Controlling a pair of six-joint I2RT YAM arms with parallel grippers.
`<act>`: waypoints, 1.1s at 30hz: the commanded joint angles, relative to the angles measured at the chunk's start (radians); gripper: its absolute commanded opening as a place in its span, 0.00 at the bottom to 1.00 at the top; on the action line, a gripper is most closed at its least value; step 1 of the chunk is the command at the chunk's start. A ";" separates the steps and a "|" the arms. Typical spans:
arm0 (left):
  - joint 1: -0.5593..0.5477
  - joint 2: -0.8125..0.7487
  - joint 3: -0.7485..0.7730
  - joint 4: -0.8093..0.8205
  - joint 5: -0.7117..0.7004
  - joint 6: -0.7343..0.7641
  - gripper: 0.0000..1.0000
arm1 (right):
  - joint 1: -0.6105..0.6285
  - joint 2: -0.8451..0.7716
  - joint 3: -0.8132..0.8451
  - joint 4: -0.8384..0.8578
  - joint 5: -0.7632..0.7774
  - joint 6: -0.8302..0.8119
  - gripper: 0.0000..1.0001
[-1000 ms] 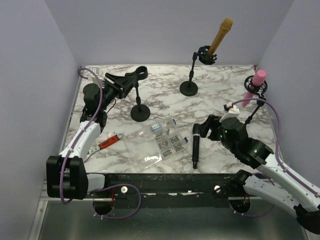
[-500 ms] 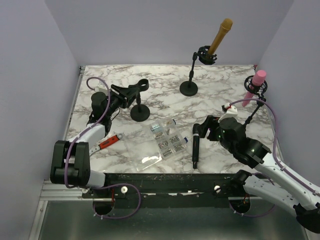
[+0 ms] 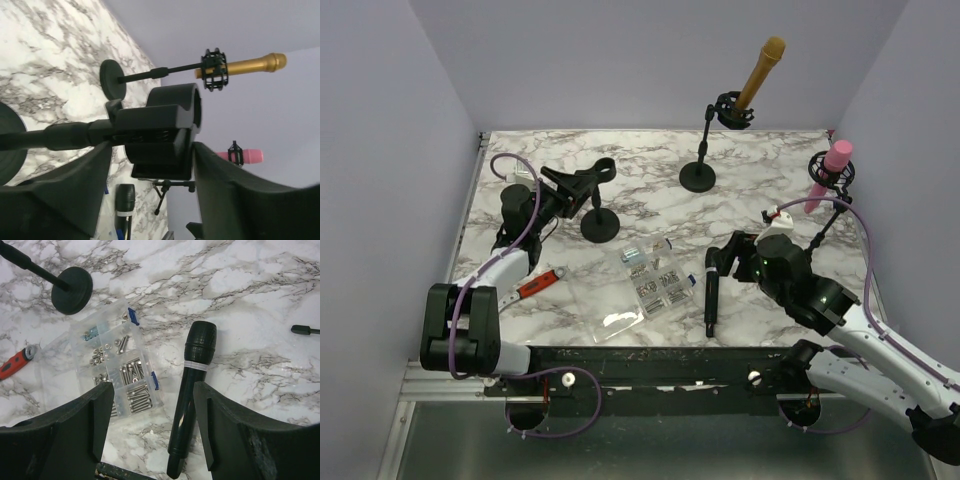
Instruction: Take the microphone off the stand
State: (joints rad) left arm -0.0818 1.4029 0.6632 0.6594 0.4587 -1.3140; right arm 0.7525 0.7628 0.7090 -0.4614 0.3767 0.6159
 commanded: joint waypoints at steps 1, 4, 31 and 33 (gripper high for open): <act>0.003 0.001 -0.003 -0.279 0.001 0.140 0.78 | 0.001 0.006 -0.007 0.018 0.003 -0.002 0.72; 0.003 -0.051 0.066 -0.360 0.013 0.185 0.95 | 0.001 0.012 0.002 0.015 0.002 -0.002 0.72; -0.184 -0.373 0.524 -0.782 0.077 0.892 0.99 | 0.001 0.203 0.116 -0.033 0.037 0.091 1.00; -0.186 -0.386 0.478 -0.775 0.085 0.909 0.99 | 0.001 0.269 0.169 -0.091 0.083 0.117 1.00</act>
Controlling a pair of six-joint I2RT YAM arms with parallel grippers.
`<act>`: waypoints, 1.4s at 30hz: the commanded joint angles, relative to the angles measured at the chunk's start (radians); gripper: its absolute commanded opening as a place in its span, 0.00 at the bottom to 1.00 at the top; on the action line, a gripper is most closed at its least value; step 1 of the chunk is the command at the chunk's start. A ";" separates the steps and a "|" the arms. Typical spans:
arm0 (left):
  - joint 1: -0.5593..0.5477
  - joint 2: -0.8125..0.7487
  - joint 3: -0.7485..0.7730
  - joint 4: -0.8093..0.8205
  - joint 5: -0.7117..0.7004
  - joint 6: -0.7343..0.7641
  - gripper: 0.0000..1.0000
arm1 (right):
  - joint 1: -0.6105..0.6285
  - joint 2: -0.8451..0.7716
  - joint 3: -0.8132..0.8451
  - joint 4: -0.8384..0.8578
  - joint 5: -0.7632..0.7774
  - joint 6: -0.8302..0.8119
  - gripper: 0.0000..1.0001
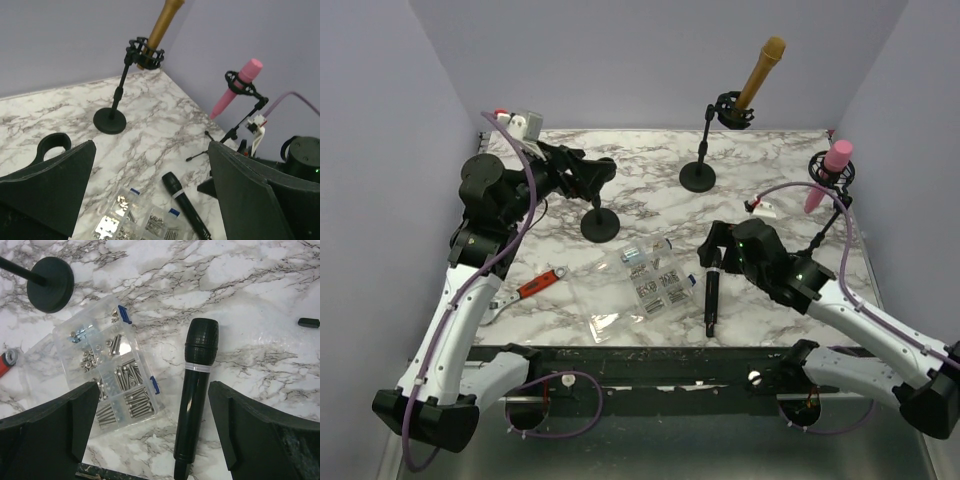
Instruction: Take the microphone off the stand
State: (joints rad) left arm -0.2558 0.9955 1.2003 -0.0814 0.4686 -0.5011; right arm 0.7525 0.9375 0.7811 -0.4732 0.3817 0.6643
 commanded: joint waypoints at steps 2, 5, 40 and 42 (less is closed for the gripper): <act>-0.014 0.002 -0.092 -0.047 0.077 0.109 0.99 | 0.001 0.157 0.149 -0.124 0.140 0.077 1.00; -0.048 -0.020 -0.086 -0.096 0.020 0.178 0.99 | 0.001 0.245 0.237 -0.157 0.240 0.060 1.00; -0.105 -0.010 -0.118 -0.052 0.055 0.111 0.99 | -0.388 0.991 1.180 0.383 0.259 -0.562 1.00; -0.104 -0.006 -0.117 -0.053 0.058 0.109 0.99 | -0.401 1.009 1.178 0.407 0.257 -0.563 0.98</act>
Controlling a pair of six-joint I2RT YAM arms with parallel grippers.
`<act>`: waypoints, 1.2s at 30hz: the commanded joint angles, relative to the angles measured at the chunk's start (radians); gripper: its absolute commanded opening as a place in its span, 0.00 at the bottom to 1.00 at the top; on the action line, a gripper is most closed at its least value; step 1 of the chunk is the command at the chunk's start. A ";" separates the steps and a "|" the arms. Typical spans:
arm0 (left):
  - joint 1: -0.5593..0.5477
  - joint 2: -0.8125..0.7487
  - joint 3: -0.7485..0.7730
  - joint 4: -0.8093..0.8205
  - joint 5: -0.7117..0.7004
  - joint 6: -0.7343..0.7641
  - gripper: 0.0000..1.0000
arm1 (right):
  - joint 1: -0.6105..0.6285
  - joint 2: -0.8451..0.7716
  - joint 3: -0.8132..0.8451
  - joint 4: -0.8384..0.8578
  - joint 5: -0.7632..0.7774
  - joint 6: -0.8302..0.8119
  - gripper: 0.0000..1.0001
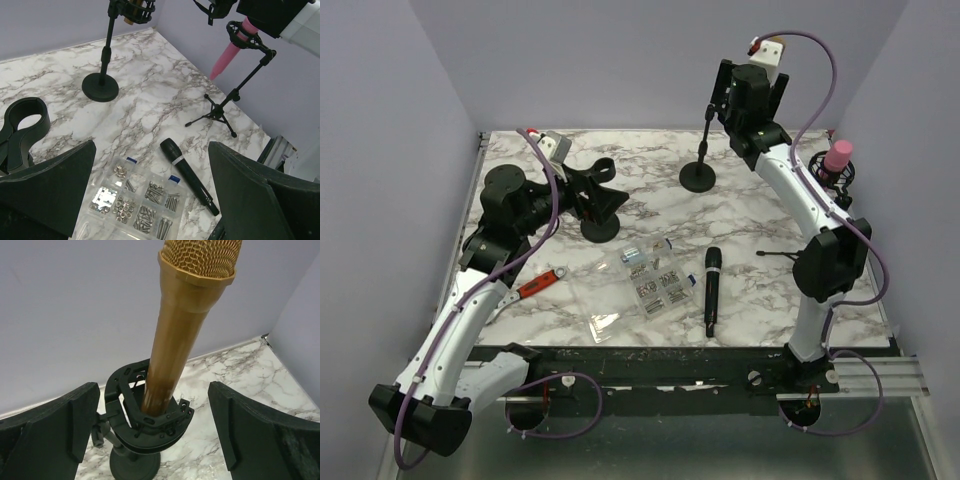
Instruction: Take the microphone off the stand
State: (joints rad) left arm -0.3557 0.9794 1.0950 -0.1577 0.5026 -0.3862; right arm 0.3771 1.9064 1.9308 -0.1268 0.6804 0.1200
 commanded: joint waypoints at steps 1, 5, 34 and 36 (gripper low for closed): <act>-0.004 0.013 -0.012 0.026 0.025 -0.005 0.99 | -0.034 0.051 0.033 0.062 -0.044 -0.016 0.97; -0.005 0.020 -0.011 0.023 0.018 -0.003 0.99 | -0.058 0.078 0.028 0.080 -0.082 0.000 0.87; -0.006 0.025 -0.011 0.015 0.010 0.000 0.98 | -0.073 -0.029 0.101 0.149 -0.101 -0.088 0.23; -0.006 0.024 -0.011 0.015 0.007 0.001 0.98 | -0.073 -0.058 0.124 0.132 -0.084 -0.095 0.21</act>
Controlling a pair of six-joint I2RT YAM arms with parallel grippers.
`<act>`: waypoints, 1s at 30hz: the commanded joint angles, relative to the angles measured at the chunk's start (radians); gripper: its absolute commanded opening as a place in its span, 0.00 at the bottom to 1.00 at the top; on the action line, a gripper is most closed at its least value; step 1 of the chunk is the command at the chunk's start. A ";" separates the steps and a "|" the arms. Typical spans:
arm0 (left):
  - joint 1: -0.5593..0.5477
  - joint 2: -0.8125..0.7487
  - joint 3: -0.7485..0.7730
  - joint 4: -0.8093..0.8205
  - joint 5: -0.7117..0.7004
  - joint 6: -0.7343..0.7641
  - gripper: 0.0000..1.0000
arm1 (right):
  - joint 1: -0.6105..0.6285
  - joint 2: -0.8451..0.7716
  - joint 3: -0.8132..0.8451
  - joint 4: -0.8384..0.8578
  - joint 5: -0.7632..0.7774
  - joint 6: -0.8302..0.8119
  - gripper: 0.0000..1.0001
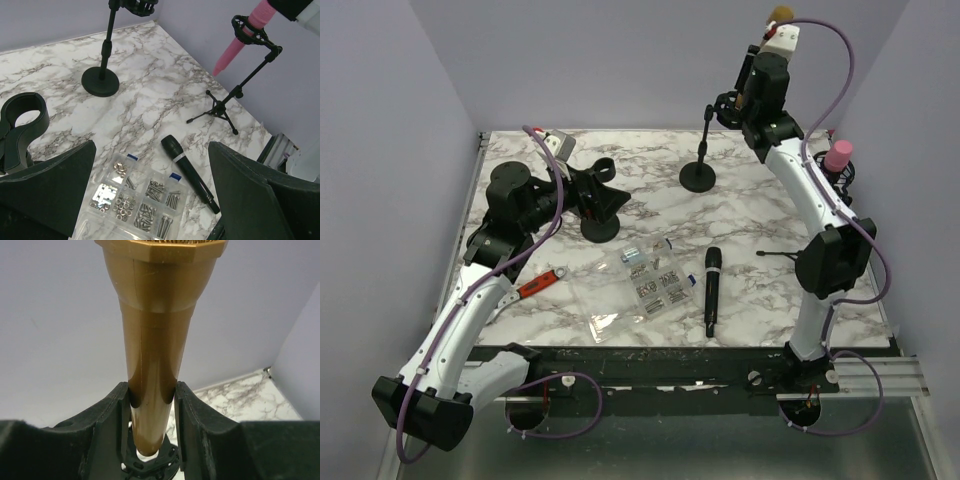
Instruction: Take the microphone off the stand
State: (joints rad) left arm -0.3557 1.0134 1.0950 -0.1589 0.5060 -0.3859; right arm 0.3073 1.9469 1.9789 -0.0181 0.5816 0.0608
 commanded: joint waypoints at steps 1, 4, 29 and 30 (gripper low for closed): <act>-0.007 -0.010 -0.011 0.015 0.002 0.001 0.99 | -0.004 -0.115 0.083 0.020 0.025 -0.032 0.20; -0.010 -0.013 -0.012 0.014 -0.001 0.003 0.99 | -0.004 -0.199 0.066 -0.024 0.017 0.020 0.17; -0.087 0.039 -0.012 -0.004 -0.035 0.022 0.99 | 0.171 -0.741 -0.797 -0.608 -0.740 0.430 0.01; -0.089 0.044 -0.012 -0.004 -0.037 0.022 0.99 | 0.183 -0.748 -0.817 -0.628 -0.735 0.434 0.01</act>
State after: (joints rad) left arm -0.4332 1.0298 1.0946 -0.1596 0.4931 -0.3813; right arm 0.4435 1.2846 1.2221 -0.5465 -0.1375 0.4618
